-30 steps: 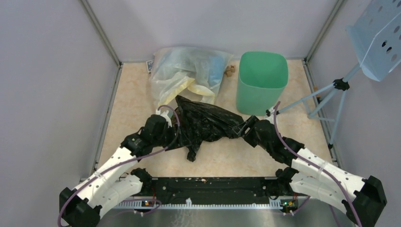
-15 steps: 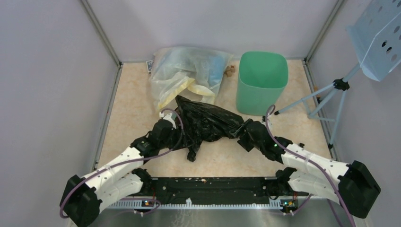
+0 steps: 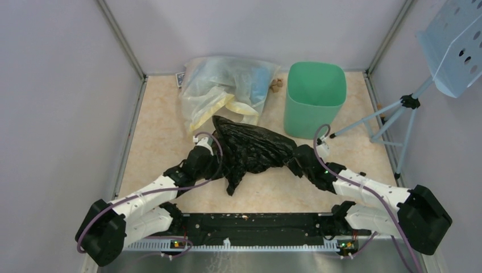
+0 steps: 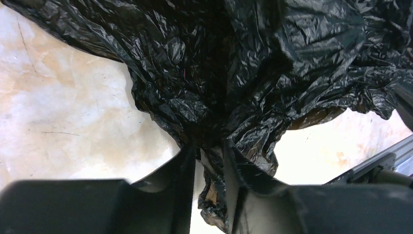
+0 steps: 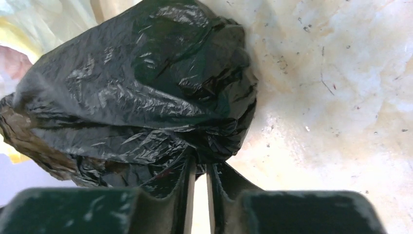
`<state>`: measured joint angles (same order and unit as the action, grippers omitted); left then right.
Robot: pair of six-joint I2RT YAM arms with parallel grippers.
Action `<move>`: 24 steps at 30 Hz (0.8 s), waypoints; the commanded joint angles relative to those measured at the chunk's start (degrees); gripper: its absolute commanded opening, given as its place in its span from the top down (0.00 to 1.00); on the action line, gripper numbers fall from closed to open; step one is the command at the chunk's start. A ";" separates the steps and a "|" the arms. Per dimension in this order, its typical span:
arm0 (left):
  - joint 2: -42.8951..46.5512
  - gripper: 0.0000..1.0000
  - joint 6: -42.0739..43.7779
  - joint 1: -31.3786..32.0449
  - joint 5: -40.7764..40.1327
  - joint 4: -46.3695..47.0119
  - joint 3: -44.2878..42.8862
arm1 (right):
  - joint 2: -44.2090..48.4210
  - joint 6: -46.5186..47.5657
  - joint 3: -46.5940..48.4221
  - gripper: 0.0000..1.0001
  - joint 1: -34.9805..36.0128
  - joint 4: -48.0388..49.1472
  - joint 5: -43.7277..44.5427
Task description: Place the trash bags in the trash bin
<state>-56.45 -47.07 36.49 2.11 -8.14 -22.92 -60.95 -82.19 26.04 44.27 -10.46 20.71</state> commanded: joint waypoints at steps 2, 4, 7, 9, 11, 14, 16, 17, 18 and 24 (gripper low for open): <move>-1.21 0.88 1.68 0.18 0.37 6.16 1.64 | 0.53 3.37 4.19 1.00 -0.83 0.42 3.57; -1.40 1.00 1.92 0.17 -0.87 4.07 1.04 | 1.12 4.43 4.56 1.00 -1.05 -0.66 3.84; -0.70 1.00 2.22 0.16 -4.23 -0.84 -0.72 | 2.44 6.05 4.87 1.00 -1.73 -2.20 4.32; 0.52 1.00 2.39 0.16 -6.49 -4.69 -2.03 | 3.47 7.39 5.07 1.00 -2.45 -3.66 4.95; 2.00 1.00 2.49 0.17 -8.95 -8.78 -3.52 | 4.52 8.69 5.23 1.00 -3.71 -5.15 5.48; 4.88 1.00 1.49 0.10 -11.80 -14.05 -4.53 | 5.67 10.46 5.27 1.00 -5.35 -7.02 5.81; 7.06 1.00 0.78 0.09 -12.48 -15.85 -4.53 | 6.28 10.95 5.04 1.00 -6.21 -7.82 5.56; 8.17 1.00 0.49 0.12 -12.43 -16.25 -4.32 | 6.42 11.25 4.83 1.00 -6.47 -7.56 5.20; 9.17 1.00 0.17 0.10 -12.17 -16.51 -4.13 | 6.59 11.59 4.54 1.00 -6.56 -7.17 4.81; 13.32 0.91 4.02 0.12 -1.65 -9.86 -2.15 | 6.31 12.28 4.10 1.00 -6.68 -5.11 2.60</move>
<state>-45.36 -45.80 36.49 -6.46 -22.39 -25.50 -55.42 -71.53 28.62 38.09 -17.15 23.90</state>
